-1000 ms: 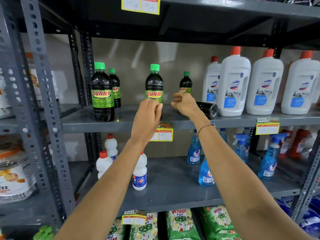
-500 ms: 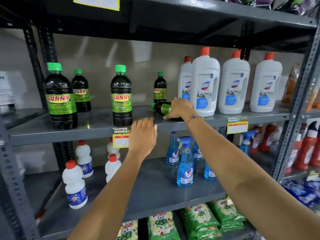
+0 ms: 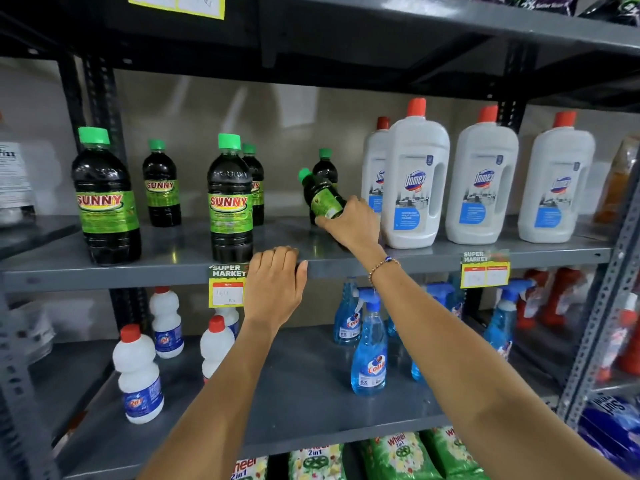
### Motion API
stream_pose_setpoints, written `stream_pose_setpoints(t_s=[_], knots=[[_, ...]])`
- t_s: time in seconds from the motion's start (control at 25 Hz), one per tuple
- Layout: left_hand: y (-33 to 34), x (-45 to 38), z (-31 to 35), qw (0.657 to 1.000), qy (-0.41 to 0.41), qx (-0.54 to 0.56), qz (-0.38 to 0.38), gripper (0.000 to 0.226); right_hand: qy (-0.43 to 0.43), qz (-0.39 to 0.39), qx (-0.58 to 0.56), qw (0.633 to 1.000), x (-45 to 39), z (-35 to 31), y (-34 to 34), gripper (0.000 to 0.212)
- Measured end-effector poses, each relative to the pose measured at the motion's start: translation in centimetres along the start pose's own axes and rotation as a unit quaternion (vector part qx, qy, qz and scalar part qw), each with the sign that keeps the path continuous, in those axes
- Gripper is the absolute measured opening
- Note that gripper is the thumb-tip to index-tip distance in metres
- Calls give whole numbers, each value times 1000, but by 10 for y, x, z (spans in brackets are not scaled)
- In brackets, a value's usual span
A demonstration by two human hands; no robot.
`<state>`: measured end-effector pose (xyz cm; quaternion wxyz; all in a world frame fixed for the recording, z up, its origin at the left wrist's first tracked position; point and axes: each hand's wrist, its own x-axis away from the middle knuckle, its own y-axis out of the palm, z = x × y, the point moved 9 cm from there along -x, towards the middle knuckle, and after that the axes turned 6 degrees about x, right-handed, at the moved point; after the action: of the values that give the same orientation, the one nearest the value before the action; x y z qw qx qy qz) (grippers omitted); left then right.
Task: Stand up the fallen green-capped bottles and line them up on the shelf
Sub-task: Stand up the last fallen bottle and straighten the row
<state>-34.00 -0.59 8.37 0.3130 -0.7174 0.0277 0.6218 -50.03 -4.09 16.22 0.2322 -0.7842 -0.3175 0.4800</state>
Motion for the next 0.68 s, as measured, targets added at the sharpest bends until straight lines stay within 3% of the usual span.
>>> stream_pose_setpoints(t_s=[0.16, 0.36, 0.6, 0.68], knots=[[1, 1, 0, 1000, 6, 2, 12, 33, 4, -7, -154, 988, 4, 4, 20, 66], [0, 2, -1, 999, -9, 12, 28, 33, 2, -93, -203, 975, 2, 11, 41, 65], [-3, -1, -2, 998, -43, 26, 25, 30, 52, -222, -332, 915, -1, 22, 50, 110], [-4, -1, -1, 999, -45, 17, 26, 29, 35, -238, -342, 908, -5, 28, 51, 100]])
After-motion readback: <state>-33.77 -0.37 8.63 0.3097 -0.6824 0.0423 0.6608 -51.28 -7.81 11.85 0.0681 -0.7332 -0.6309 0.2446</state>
